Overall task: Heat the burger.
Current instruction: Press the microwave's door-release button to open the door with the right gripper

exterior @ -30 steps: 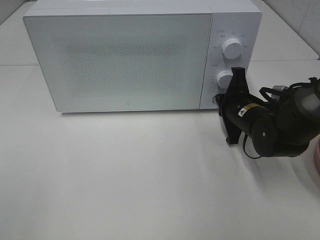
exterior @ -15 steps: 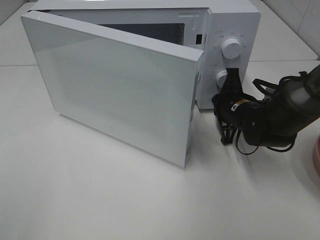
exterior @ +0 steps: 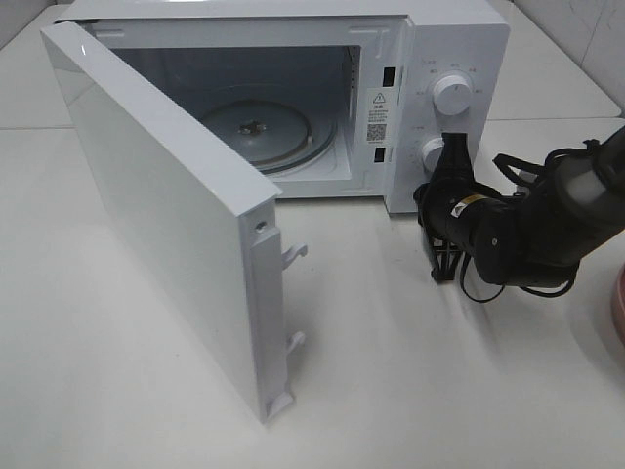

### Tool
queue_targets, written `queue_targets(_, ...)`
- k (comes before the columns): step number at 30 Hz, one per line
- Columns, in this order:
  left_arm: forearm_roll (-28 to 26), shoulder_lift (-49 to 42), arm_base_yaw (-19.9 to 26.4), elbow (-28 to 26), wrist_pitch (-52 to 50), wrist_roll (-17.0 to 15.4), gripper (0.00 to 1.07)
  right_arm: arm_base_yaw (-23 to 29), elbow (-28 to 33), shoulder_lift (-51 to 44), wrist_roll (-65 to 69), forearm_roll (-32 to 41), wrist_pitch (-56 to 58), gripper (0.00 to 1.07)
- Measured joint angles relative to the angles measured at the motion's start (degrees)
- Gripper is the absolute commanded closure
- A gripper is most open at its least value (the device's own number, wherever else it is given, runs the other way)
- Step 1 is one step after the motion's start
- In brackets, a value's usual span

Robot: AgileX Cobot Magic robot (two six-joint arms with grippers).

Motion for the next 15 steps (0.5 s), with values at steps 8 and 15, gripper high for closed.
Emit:
queue_targets(8,0.0,0.0,0.0,0.0,0.0,0.0,0.06,-0.1,1.7,-1.1,-0.2,-1.9,-1.8,1.07)
queue_targets(15,0.0,0.0,0.0,0.0,0.0,0.0,0.06,-0.9,3.7,-1.4,2.8,-5.7,-5.1,1.07)
